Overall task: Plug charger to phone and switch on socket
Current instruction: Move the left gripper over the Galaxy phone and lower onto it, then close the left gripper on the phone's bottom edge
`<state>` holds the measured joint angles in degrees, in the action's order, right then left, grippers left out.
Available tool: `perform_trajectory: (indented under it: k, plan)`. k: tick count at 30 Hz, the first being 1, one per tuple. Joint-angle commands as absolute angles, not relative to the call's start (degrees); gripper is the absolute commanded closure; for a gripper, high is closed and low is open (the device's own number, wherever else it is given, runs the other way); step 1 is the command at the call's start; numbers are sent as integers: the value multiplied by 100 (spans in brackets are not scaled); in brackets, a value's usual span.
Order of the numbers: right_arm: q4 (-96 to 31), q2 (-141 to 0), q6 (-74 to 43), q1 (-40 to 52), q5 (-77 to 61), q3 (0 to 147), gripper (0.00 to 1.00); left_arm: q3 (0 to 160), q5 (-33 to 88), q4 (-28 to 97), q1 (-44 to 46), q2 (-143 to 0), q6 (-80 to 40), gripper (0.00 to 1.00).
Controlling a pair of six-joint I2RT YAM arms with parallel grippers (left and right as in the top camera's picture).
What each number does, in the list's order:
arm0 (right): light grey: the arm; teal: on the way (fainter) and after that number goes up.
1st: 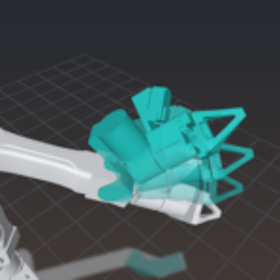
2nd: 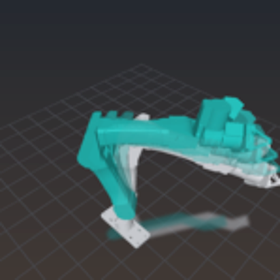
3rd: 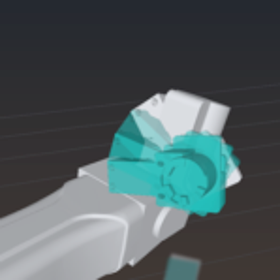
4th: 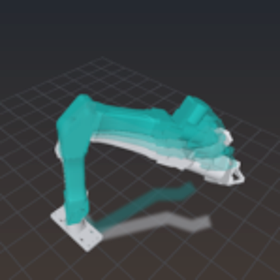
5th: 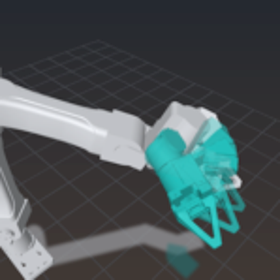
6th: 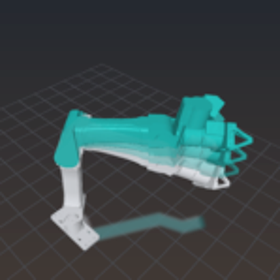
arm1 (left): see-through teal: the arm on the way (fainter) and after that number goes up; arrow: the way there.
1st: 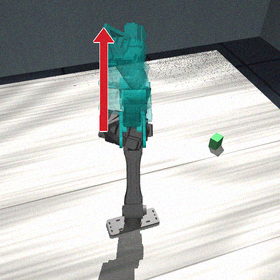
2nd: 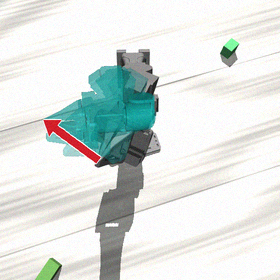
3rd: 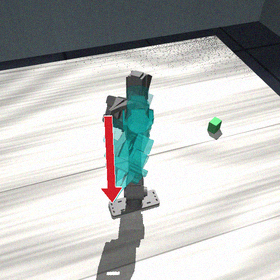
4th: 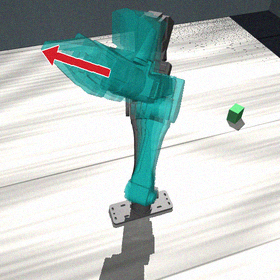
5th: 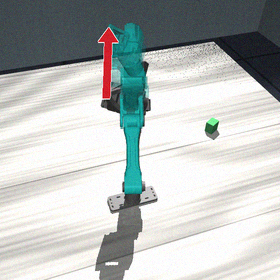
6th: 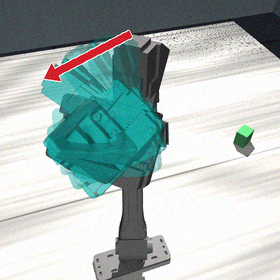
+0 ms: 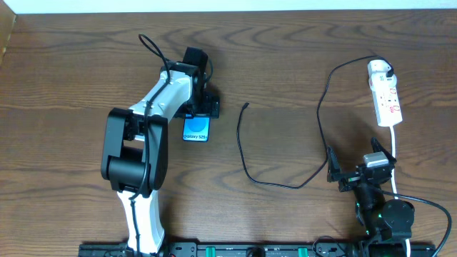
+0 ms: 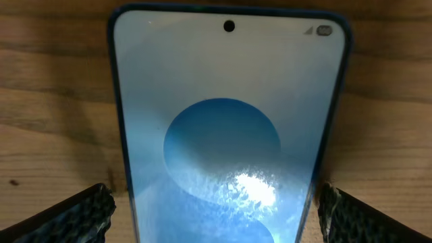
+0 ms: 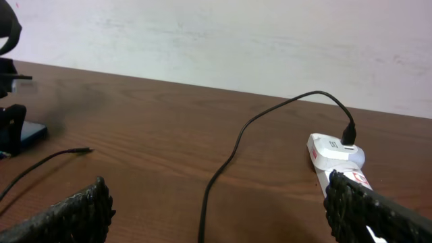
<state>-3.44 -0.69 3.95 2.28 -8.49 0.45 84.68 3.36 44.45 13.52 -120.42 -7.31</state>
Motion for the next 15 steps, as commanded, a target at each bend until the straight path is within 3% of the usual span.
perform_trajectory:
  k: [1,11,15]
  plan:
    - [-364,-38,327,235,-851,32,1,8512,384,4449,1347,-12180,-764,2]
    - [-364,-38,327,235,-849,32,1,8106,379,4139,1347,-12217,-762,3]
    - [-364,-38,327,235,-851,32,1,8106,384,4141,1347,-12217,-784,21]
